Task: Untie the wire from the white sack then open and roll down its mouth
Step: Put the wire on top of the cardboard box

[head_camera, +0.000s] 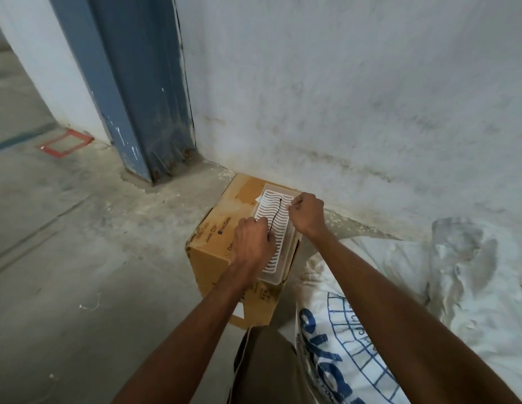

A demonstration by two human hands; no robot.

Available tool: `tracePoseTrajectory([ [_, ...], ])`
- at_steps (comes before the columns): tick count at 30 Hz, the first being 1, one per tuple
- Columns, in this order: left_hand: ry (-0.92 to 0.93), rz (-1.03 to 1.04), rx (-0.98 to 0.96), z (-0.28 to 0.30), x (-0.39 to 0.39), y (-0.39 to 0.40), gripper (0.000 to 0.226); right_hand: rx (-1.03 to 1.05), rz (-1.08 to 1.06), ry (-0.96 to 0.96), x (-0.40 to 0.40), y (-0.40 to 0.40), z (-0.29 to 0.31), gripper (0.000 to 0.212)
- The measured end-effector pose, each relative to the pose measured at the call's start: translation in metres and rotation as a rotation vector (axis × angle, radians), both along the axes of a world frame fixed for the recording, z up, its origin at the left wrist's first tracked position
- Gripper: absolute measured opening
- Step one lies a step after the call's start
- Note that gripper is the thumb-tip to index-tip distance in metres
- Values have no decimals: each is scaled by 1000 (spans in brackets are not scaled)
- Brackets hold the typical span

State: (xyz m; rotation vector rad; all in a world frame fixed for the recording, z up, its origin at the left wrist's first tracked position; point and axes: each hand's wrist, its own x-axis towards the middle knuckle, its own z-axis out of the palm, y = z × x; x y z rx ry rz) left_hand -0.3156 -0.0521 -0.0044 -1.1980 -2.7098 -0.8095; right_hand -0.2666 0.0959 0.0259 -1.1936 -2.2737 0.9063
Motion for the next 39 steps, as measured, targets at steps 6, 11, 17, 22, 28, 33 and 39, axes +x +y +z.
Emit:
tracePoseTrajectory([
  [6,-60,-45,101,32,34,-12,15,89,62,-17,52,-9,16,11],
  [11,-229,-102,212,55,100,-9,11,134,28,32,129,-29,23,6],
  [17,-319,-316,177,35,192,13,6,236,19,-38,257,-44,-1,14],
  [22,-385,-469,79,9,264,37,13,303,-107,-79,372,-41,-23,13],
  [28,-506,-505,104,-20,294,87,20,230,-317,72,430,-16,-52,11],
  [33,-473,-518,163,-33,312,123,25,57,-438,174,425,4,-81,19],
  [39,-508,-550,108,-42,301,146,18,17,-388,109,406,30,-89,25],
])
